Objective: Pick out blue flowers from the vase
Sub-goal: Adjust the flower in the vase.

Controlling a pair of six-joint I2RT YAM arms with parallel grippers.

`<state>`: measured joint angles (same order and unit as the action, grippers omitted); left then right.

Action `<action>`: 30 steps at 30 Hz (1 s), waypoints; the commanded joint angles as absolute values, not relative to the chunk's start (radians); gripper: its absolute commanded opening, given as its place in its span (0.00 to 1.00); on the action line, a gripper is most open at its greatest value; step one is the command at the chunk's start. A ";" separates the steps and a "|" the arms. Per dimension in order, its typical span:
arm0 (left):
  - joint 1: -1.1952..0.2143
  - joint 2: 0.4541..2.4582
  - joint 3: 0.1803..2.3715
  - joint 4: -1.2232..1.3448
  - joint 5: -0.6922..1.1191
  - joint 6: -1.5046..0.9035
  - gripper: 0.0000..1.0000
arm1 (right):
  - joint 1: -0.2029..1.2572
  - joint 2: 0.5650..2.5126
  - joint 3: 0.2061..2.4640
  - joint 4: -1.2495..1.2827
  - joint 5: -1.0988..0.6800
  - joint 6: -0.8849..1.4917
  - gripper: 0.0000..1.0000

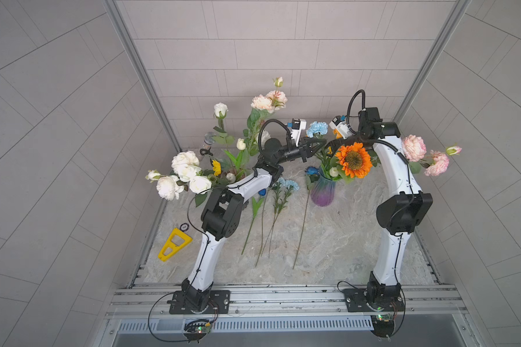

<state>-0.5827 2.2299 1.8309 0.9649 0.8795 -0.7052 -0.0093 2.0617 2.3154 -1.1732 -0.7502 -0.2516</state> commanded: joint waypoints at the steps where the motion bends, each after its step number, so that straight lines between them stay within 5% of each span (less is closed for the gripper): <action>1: -0.589 2.182 1.867 0.953 0.906 -0.678 0.01 | -0.008 2.029 2.302 -1.240 -0.797 -0.317 0.96; 30: -0.512 1.850 1.873 0.462 0.841 -0.279 0.01 | -0.015 2.024 2.253 -1.214 -0.652 -0.293 0.96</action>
